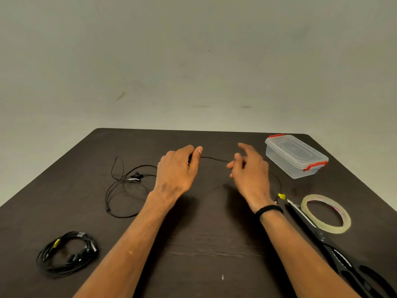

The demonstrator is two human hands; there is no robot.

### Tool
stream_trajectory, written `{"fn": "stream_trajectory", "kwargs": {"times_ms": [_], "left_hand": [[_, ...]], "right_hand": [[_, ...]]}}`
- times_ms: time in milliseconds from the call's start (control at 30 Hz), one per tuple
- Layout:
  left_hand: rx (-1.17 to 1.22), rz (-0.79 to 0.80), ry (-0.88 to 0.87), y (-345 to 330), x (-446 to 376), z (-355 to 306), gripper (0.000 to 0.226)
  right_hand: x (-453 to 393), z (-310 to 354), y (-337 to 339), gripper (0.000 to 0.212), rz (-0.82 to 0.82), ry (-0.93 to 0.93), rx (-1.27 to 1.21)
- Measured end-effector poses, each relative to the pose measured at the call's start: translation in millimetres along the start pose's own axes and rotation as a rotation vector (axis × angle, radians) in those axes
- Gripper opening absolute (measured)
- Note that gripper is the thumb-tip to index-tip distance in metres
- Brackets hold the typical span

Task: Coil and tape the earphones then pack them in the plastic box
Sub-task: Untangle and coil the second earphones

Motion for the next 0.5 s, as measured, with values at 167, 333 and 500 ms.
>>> {"fn": "stream_trajectory", "kwargs": {"times_ms": [167,333,500], "left_hand": [[0.006,-0.003,-0.024,-5.0,2.4,-6.0,0.046],[0.04,0.016,-0.035,-8.4,4.2,-10.8,0.047],[0.016,0.004,-0.003,-1.0,2.0,-4.0,0.054]], "right_hand": [[27.0,54.2,-30.4,0.029,0.204,0.3,-0.062],[26.4,45.4,-34.0,0.016,0.268,0.208,-0.13],[8.6,9.6,-21.5,0.017,0.114,-0.045,-0.244]]}}
Point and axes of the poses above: each hand's wrist, its own x-axis away from the middle knuckle, its own y-axis out of the back of the hand, z = x × y, the point moved 10 cm from there along -x, towards the middle knuckle, and after that the axes turned 5 degrees about x, right-handed, at the moved point
